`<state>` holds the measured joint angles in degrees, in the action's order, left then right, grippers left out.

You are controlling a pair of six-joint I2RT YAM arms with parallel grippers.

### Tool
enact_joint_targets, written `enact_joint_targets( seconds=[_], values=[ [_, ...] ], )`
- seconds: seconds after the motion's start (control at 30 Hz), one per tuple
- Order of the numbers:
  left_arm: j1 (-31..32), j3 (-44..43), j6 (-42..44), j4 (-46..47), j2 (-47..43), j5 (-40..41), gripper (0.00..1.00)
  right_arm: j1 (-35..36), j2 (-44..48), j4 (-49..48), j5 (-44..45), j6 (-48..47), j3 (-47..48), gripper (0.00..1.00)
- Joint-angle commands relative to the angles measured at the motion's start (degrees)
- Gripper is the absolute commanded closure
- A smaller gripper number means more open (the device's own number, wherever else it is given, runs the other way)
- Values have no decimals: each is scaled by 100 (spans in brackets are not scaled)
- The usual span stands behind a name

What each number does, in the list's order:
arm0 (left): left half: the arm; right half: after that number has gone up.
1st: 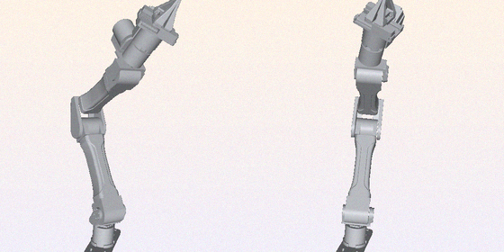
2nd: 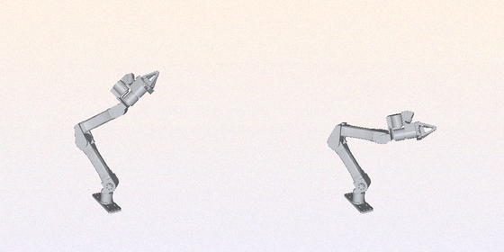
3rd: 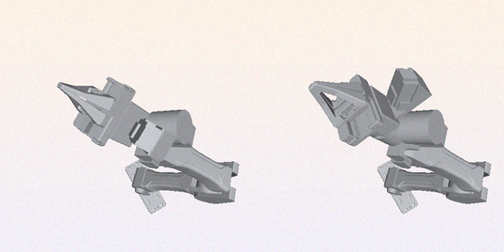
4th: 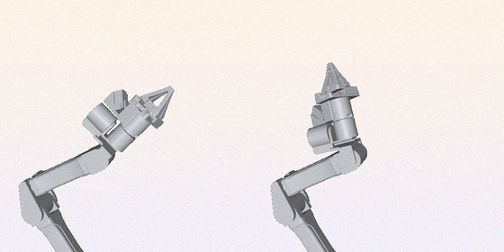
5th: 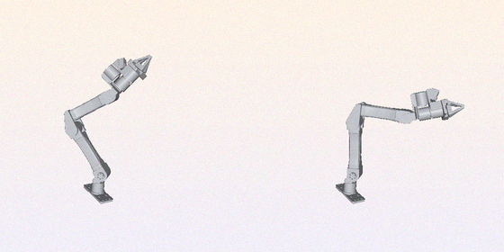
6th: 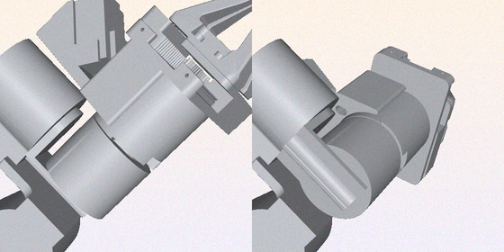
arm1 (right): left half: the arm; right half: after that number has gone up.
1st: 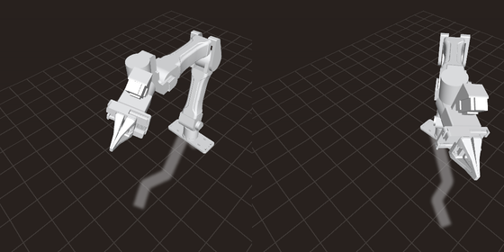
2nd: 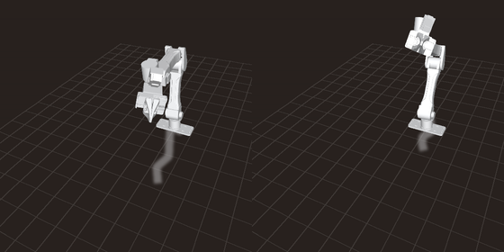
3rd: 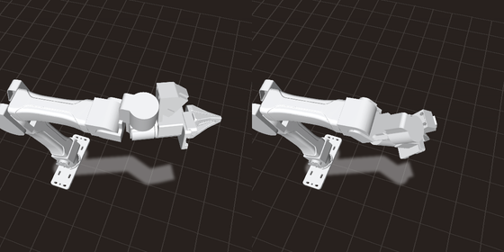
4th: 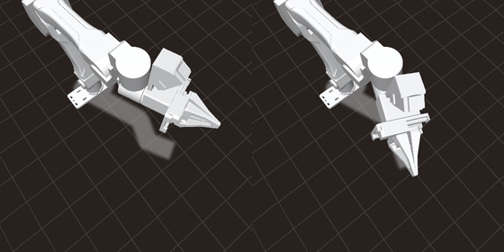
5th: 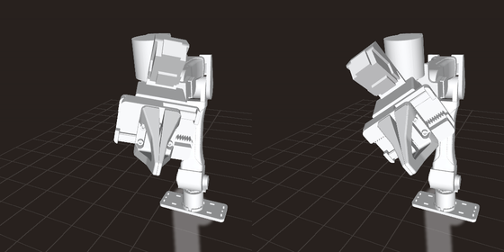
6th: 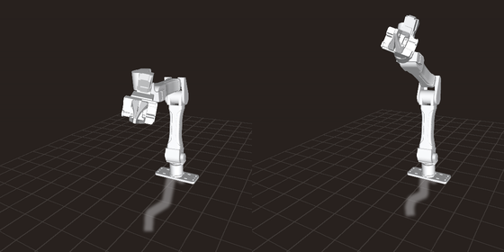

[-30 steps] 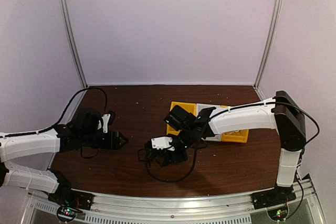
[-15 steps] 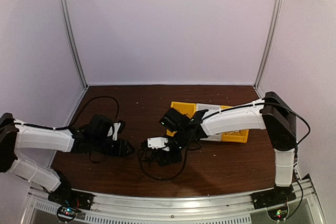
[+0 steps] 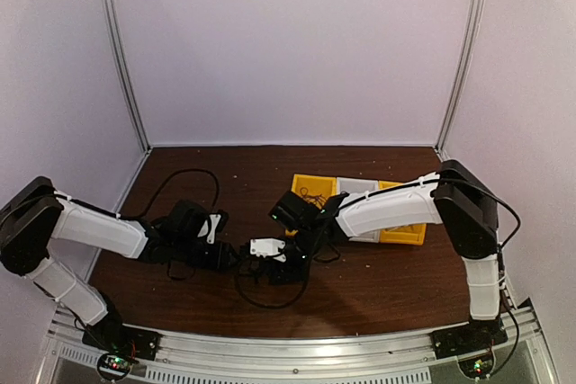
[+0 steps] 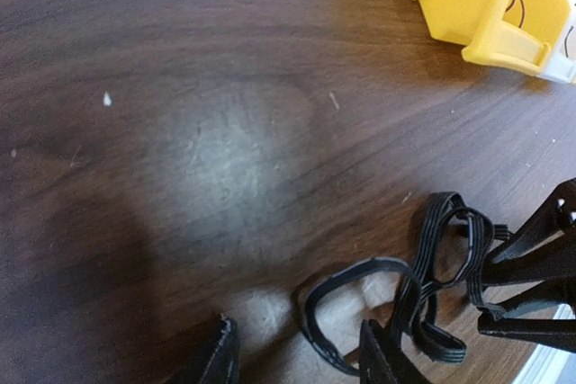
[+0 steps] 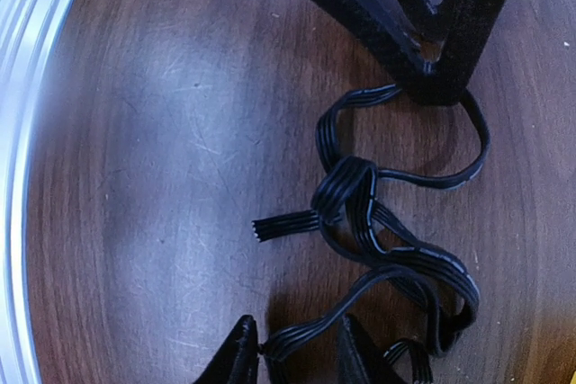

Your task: Untangle the cables

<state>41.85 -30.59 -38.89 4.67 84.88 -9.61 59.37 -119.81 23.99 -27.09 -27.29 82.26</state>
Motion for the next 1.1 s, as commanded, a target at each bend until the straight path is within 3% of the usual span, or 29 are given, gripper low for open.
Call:
enact_joint_targets(
  seconds=[0.0,0.13,0.23,0.4,0.57,0.83,1.07],
  values=[
    [92,-179,51,423,329,4,57,15,-10,-158,-24,157,100,74],
    [113,-222,40,566,545,8,64,11,95,-177,-13,202,76,91],
    [113,-271,72,646,736,49,71,4,297,-143,20,189,21,97],
    [130,-373,139,686,1125,31,79,-68,843,-191,107,130,-109,99],
    [140,-404,189,598,1260,120,95,-239,1452,-105,133,26,-177,100],
    [140,-365,286,169,1155,583,100,-1080,2890,-248,12,54,-450,100],
    [140,-342,251,174,1262,759,100,-1927,3357,181,-390,37,-34,100]
  ],
)
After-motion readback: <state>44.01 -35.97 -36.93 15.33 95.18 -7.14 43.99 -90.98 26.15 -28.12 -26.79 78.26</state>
